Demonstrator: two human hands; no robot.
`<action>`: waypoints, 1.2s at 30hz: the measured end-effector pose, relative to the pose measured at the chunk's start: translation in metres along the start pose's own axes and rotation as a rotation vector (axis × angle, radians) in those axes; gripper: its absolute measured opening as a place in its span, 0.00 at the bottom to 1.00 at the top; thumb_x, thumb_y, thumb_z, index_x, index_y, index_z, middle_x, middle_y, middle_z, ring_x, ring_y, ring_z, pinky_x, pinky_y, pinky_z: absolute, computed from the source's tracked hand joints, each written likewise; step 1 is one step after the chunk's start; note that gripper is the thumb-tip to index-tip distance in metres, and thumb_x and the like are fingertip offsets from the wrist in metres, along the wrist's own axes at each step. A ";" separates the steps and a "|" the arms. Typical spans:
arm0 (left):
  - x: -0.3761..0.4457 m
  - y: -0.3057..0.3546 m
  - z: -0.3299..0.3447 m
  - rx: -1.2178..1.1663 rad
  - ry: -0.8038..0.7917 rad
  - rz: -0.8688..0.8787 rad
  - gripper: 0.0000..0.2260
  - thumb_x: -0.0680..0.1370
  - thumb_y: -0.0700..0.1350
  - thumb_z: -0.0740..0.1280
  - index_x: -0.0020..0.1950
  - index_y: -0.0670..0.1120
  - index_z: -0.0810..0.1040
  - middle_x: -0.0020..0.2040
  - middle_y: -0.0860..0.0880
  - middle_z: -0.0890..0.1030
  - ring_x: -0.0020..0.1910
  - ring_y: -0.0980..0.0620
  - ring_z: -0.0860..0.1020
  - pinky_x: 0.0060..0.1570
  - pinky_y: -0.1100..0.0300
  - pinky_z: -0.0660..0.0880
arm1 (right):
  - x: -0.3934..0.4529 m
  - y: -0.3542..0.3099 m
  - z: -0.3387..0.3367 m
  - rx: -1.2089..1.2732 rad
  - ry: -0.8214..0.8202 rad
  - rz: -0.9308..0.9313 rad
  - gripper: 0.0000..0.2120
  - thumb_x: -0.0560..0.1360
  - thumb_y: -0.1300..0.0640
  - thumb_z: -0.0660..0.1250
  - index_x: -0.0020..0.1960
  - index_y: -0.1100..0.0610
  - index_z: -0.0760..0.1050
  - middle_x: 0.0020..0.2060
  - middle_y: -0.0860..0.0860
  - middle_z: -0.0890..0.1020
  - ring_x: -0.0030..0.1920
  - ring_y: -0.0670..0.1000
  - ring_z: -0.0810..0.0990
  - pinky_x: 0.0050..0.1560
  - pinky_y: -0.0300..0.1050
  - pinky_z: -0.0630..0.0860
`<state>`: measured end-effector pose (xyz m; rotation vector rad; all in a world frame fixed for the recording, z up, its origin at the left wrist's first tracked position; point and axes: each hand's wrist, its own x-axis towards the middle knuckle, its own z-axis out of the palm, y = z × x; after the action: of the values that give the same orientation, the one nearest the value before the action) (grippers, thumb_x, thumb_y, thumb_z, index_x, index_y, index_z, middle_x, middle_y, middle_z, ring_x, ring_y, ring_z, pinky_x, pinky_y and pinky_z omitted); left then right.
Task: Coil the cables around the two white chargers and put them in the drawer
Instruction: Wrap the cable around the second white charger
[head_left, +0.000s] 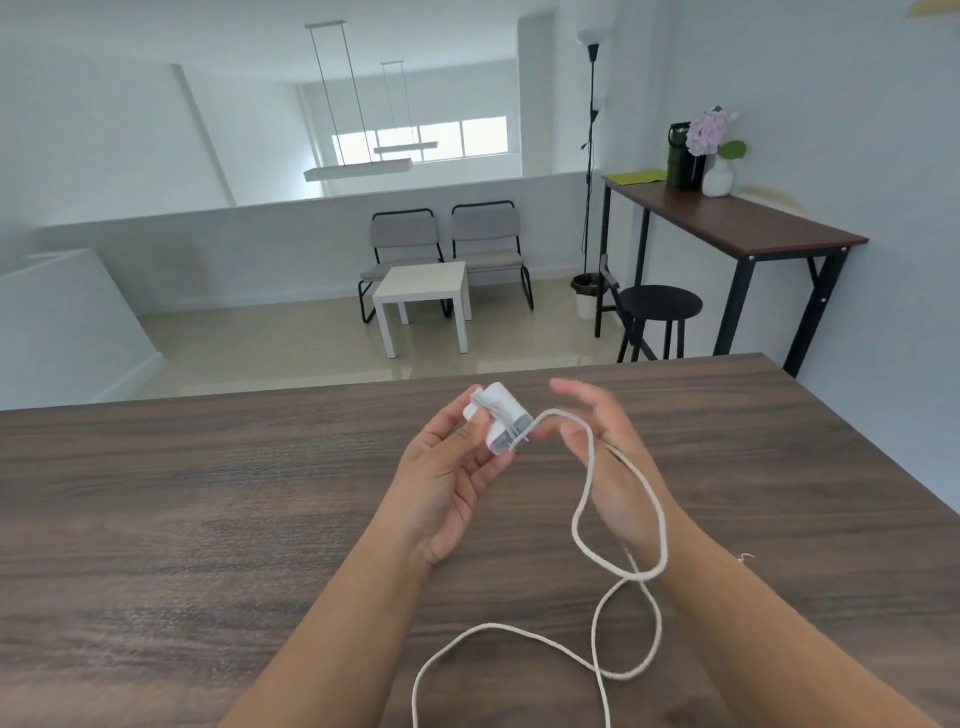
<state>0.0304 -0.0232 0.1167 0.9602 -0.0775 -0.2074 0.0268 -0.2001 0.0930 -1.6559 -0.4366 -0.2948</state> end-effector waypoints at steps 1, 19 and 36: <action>0.000 -0.001 0.000 0.014 0.015 0.007 0.24 0.71 0.42 0.69 0.67 0.42 0.75 0.48 0.46 0.85 0.40 0.53 0.83 0.40 0.63 0.81 | 0.000 -0.008 -0.001 0.052 -0.017 -0.027 0.10 0.79 0.57 0.61 0.58 0.51 0.76 0.39 0.53 0.83 0.48 0.51 0.82 0.55 0.49 0.76; -0.003 0.013 0.007 0.130 0.112 0.264 0.13 0.75 0.38 0.68 0.59 0.44 0.79 0.49 0.46 0.81 0.46 0.52 0.82 0.47 0.61 0.81 | 0.007 -0.027 -0.008 -0.205 -0.295 0.164 0.29 0.78 0.47 0.63 0.73 0.34 0.54 0.72 0.36 0.63 0.74 0.39 0.56 0.71 0.46 0.58; -0.009 0.010 -0.011 0.659 0.305 0.448 0.17 0.73 0.40 0.74 0.56 0.58 0.79 0.46 0.55 0.82 0.41 0.55 0.81 0.48 0.58 0.80 | 0.010 -0.047 -0.004 -0.798 -0.321 -0.222 0.12 0.79 0.46 0.57 0.45 0.49 0.76 0.30 0.44 0.77 0.32 0.44 0.72 0.36 0.45 0.71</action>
<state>0.0245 -0.0065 0.1190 1.5877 -0.0793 0.4054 0.0150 -0.1991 0.1393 -2.4554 -0.8171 -0.3995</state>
